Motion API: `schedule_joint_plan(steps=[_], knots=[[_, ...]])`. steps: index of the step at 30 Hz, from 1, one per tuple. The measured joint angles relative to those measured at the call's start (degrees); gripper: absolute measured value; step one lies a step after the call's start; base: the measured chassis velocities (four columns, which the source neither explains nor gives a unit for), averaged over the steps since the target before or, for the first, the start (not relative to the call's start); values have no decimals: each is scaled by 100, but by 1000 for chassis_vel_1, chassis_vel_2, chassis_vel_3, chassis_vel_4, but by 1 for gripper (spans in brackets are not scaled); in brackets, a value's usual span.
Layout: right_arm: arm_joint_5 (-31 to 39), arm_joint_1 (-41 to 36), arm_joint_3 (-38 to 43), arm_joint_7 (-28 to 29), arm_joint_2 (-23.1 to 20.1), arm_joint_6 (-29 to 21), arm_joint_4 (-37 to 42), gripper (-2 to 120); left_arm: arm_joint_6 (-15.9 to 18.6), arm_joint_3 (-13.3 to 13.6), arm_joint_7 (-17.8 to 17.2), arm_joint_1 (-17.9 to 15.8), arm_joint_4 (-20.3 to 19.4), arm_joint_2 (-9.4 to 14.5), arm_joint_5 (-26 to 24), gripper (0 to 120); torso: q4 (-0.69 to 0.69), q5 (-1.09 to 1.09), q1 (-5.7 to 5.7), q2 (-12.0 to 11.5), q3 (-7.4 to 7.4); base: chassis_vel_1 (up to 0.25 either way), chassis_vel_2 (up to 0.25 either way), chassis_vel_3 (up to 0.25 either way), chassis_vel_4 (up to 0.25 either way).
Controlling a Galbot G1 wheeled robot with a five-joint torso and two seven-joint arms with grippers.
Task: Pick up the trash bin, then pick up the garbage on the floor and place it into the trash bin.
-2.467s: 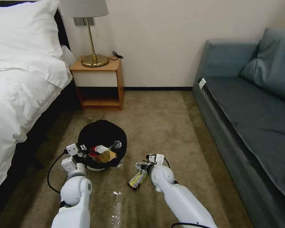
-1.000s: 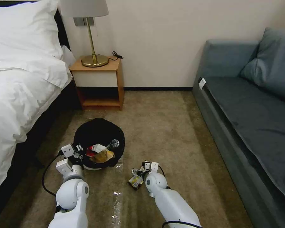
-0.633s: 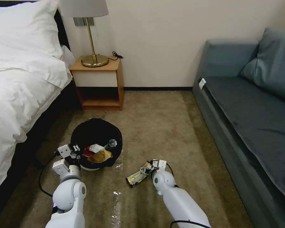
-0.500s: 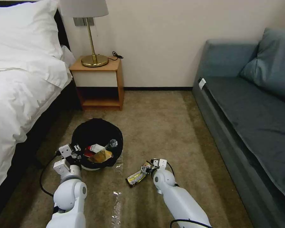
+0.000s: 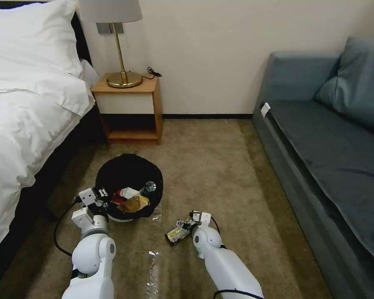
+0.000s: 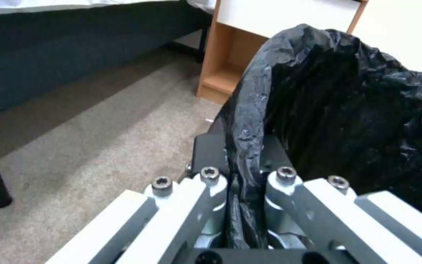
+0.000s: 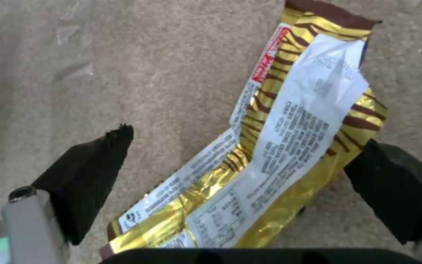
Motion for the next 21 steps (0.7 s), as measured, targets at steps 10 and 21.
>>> schedule_joint_plan(steps=[10,21], knots=[[-305,8,126,-305,2,459,-381,73,4,-15,-5,38,-58,7,-1,4,-1,0,0,0,0,0,0,0,0],[-492,6,140,-548,-2,738,-458,31,11,-9,-6,34,-63,17,-12,4,0,0,0,0,0,0,0,0,0]])
